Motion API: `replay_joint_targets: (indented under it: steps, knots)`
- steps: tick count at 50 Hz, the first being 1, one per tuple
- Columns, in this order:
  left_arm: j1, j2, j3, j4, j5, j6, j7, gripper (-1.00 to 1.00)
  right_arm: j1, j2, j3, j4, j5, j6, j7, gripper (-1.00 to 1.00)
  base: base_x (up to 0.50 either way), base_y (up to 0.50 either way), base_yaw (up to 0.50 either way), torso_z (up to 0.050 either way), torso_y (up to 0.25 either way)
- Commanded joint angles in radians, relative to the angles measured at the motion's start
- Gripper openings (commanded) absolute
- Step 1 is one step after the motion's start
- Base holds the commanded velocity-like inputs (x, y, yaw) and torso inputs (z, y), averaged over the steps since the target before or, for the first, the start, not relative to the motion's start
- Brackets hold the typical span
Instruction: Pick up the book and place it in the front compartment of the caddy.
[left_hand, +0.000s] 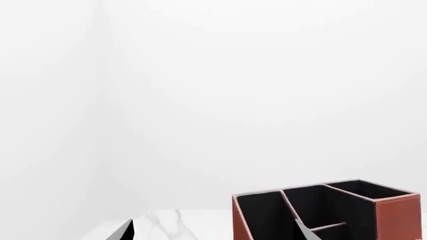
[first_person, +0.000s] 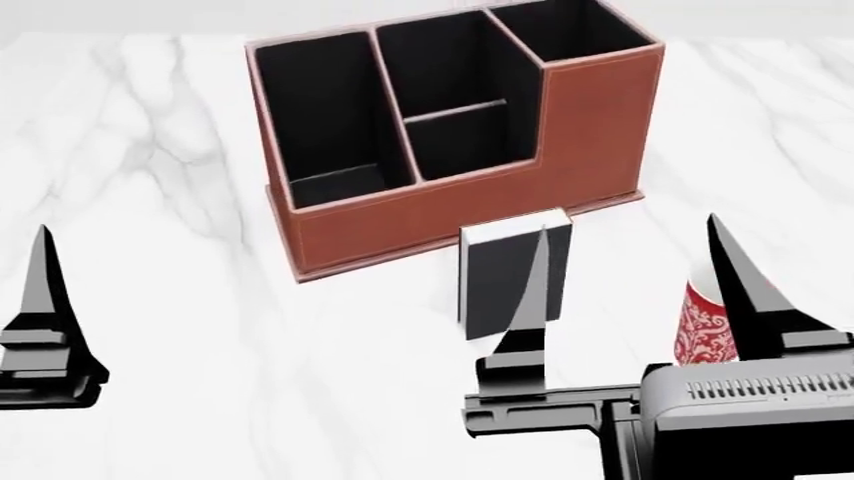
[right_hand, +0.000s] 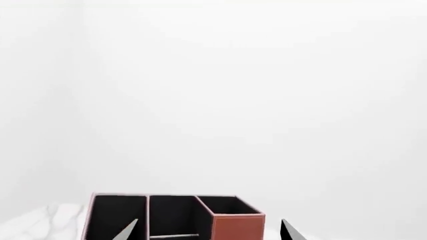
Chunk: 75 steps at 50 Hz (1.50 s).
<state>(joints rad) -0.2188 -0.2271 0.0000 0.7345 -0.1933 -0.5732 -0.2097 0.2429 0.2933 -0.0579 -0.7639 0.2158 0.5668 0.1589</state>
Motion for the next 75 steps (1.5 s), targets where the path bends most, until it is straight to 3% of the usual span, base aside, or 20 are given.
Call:
replay_joint_targets:
  steps: [1, 67, 75]
  knots:
    - [0.003, 0.008, -0.012, -0.003, 0.015, 0.016, 0.013, 1.0, -0.013, -0.008, 0.017, 0.001, -0.012, -0.03, -0.026, 1.0, 0.5, 0.0, 0.0, 0.0, 0.0]
    - [0.005, -0.03, 0.005, -0.007, -0.015, 0.026, -0.027, 1.0, -0.012, 0.032, -0.035, 0.013, -0.014, -0.046, -0.014, 1.0, 0.5, 0.0, 0.0, 0.0, 0.001]
    - [0.008, -0.033, 0.009, -0.011, -0.017, 0.032, -0.03, 1.0, -0.016, 0.043, -0.05, 0.011, -0.021, -0.046, -0.017, 1.0, 0.02, 0.0, 0.0, 0.0, 0.001]
